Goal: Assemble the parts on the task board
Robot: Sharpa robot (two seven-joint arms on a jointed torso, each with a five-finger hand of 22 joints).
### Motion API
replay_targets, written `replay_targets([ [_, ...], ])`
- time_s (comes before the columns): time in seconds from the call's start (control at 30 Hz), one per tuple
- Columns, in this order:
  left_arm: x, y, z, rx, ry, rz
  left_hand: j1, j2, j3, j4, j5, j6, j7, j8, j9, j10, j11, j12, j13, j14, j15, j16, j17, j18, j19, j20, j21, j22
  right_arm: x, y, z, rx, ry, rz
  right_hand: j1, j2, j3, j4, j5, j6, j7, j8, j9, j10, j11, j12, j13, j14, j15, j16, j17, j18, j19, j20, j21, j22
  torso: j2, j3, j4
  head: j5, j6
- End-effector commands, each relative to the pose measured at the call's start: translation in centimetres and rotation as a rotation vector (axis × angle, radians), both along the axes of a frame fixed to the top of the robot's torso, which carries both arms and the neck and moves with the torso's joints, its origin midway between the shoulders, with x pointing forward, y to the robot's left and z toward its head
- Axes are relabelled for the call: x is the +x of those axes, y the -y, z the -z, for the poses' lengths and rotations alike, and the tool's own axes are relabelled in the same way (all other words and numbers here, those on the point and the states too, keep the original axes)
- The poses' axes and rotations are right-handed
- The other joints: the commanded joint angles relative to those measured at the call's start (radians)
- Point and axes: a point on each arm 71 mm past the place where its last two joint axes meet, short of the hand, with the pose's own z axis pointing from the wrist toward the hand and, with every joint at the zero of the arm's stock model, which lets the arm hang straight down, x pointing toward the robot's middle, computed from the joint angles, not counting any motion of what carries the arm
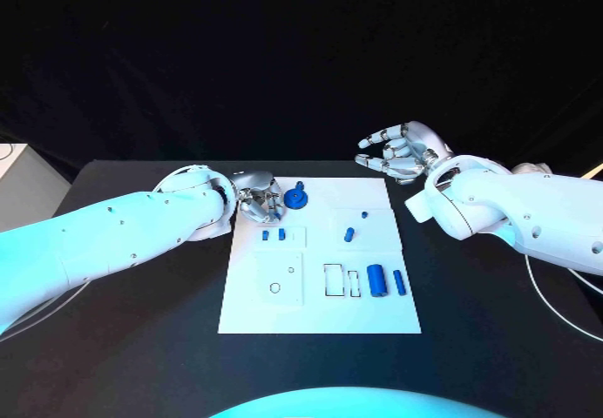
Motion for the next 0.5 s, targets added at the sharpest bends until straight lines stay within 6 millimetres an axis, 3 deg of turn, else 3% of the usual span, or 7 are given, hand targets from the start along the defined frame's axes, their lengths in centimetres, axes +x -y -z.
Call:
replay_targets([
  [0.03, -0.33, 0.45, 0.62, 0.032, -0.033, 0.02, -0.004, 0.005, -0.003, -0.003, 0.004, 0.007, -0.001, 0.0, 0.001, 0.006, -0.001, -0.005, -0.001, 0.004, -0.001, 0.005, 0.002, -0.012, 0.002, 0.004, -0.001, -0.001, -0.06, -0.11, -0.06, -0.001, 0.009, -0.011, -0.004, -0.007, 0.004, 0.001, 0.007, 0.001, -0.003, 0.006, -0.001, 0.001, -0.005, -0.001, 0.01, 0.069, -0.008, -0.004, 0.122, 0.017, -0.002, -0.003, -0.003, 0.083, -0.001, 0.0002, 0.0, 0.001, -0.001],
  [0.5, -0.34, 0.33, 0.92, 0.069, -0.05, 0.016, -0.008, 0.004, -0.012, -0.005, 0.002, 0.013, -0.004, -0.002, 0.004, 0.009, -0.004, -0.002, 0.006, -0.008, -0.003, 0.0, -0.02, -0.007, -0.018, 0.004, -0.014, -0.021, -0.03, -0.07, -0.07, -0.001, 0.011, -0.01, -0.004, -0.007, 0.004, 0.001, 0.007, 0.001, -0.003, 0.006, -0.001, 0.001, -0.005, -0.001, 0.01, 0.069, -0.008, -0.004, 0.122, 0.017, -0.002, -0.003, -0.003, 0.083, -0.001, 0.0002, 0.0007, 0.0, -0.004],
])
